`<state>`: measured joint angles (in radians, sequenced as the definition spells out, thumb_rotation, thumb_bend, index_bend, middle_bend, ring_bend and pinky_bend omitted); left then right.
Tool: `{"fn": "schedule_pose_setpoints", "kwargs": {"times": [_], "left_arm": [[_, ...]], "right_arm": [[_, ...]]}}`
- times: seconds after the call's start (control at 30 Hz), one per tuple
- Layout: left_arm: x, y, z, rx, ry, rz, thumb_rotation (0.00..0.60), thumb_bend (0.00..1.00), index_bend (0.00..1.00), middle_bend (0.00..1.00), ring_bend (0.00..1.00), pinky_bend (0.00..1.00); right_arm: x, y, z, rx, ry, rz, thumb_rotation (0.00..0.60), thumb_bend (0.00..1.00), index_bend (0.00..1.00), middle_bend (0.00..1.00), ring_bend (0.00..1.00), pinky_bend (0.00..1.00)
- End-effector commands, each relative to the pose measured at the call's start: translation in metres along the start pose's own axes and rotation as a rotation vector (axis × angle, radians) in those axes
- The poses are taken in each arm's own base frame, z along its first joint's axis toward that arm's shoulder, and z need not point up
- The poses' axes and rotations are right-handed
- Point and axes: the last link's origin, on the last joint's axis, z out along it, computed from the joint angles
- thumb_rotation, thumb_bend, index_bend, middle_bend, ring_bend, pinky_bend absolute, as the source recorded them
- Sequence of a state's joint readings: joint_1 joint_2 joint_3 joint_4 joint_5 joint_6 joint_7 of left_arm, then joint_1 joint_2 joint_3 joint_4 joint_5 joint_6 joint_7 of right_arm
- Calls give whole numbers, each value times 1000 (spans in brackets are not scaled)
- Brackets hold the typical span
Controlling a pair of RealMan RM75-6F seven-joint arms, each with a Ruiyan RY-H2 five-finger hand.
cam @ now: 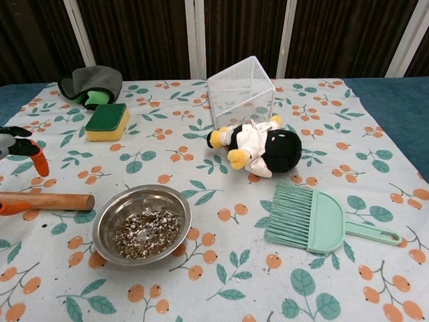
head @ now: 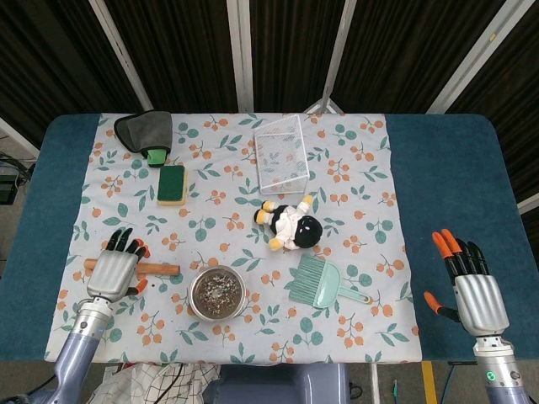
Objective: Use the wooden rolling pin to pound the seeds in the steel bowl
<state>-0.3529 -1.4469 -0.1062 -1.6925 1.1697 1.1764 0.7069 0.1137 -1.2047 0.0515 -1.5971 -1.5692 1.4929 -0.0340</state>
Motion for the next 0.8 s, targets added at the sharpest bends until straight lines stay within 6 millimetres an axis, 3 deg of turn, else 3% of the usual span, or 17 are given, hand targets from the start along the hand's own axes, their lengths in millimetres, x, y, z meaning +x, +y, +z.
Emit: {"fn": "schedule_pose_setpoints", "kwargs": {"times": [0.03, 0.4, 0.8], "left_arm": [[-3, 6, 6, -1, -4, 7, 600, 371, 386, 235, 0, 0], [-11, 25, 21, -6, -25, -15, 600, 393, 423, 295, 0, 0], [-16, 31, 27, 4, -40, -9, 600, 393, 433, 323, 1, 0]], "right_arm": [[0, 0, 0, -1, 0, 1, 600, 268, 0, 0, 0, 0], [0, 1, 0, -9, -2, 6, 600, 268, 0, 0, 0, 0], [0, 0, 0, -9, -2, 7, 600, 268, 0, 0, 0, 0]]}}
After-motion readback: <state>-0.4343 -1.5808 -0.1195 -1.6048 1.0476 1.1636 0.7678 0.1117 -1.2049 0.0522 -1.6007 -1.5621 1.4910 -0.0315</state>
